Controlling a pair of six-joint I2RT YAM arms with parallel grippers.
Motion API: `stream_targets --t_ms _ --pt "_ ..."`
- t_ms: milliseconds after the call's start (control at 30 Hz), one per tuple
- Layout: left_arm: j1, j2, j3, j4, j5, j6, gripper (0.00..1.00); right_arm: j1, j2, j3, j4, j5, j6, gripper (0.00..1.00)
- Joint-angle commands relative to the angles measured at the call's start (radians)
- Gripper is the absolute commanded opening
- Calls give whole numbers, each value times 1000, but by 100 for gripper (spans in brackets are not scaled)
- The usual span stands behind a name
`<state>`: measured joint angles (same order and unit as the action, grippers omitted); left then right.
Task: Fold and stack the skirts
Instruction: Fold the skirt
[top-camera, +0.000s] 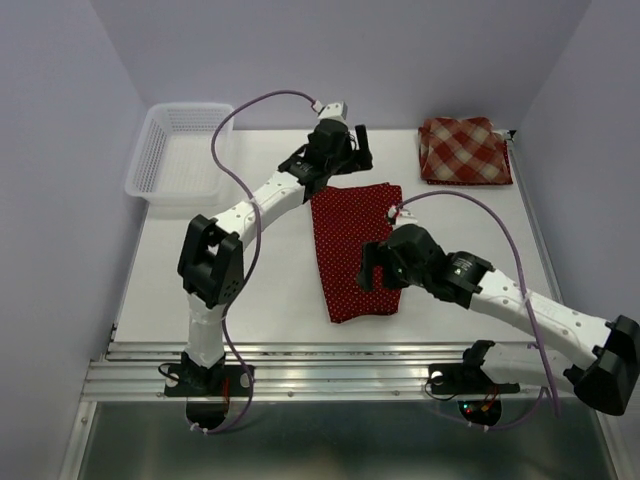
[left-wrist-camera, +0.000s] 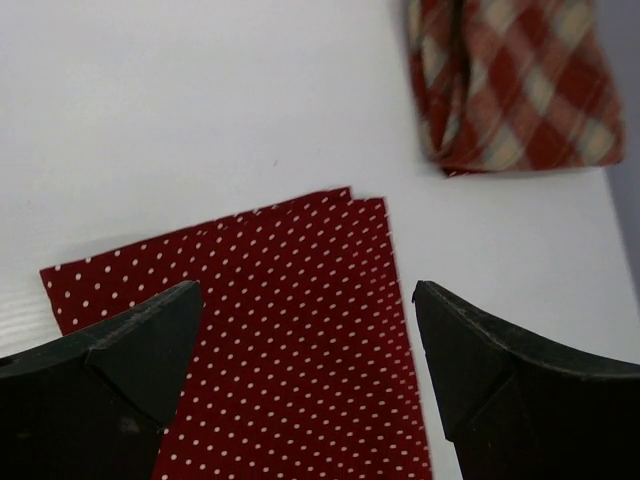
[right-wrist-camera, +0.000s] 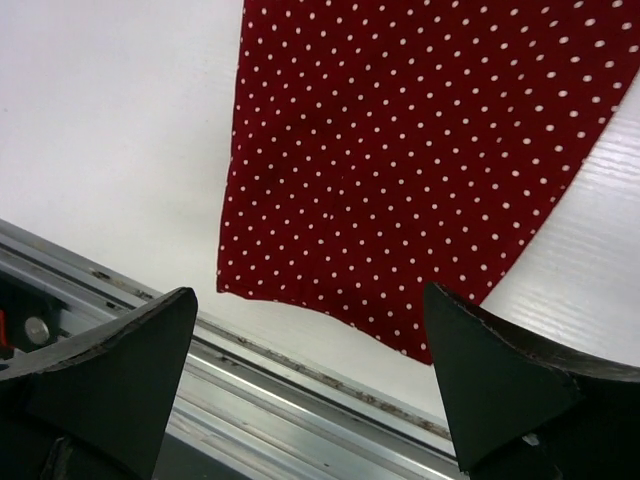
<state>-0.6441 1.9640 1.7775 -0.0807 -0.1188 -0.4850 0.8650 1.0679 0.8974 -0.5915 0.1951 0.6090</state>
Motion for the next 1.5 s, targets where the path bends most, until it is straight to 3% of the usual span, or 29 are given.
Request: stream_targets --t_ms 0,267,533,767,933,1033,1167,1467 --pt "20 85 -78 -36 56 49 99 -3 82 -15 119 -31 -69 100" --pt "60 177 -124 -18 114 49 99 -3 299 -58 223 -83 -115 100" --pt "146 188 -294 58 246 11 99 -44 428 -144 306 -172 -12 100" --pt "178 7 -593 111 171 -58 98 -164 454 -203 421 -226 20 100" --pt "198 -186 -843 87 36 -167 99 -283 463 -157 421 -296 -131 100" --pt "195 -298 -1002 119 60 -253 99 -357 520 -100 418 -348 -242 100" --pt "124 -446 -1157 131 71 -361 99 -419 628 29 418 -410 -336 100" --pt "-81 -741 -1323 116 12 -673 99 -440 863 307 381 -543 -652 100"
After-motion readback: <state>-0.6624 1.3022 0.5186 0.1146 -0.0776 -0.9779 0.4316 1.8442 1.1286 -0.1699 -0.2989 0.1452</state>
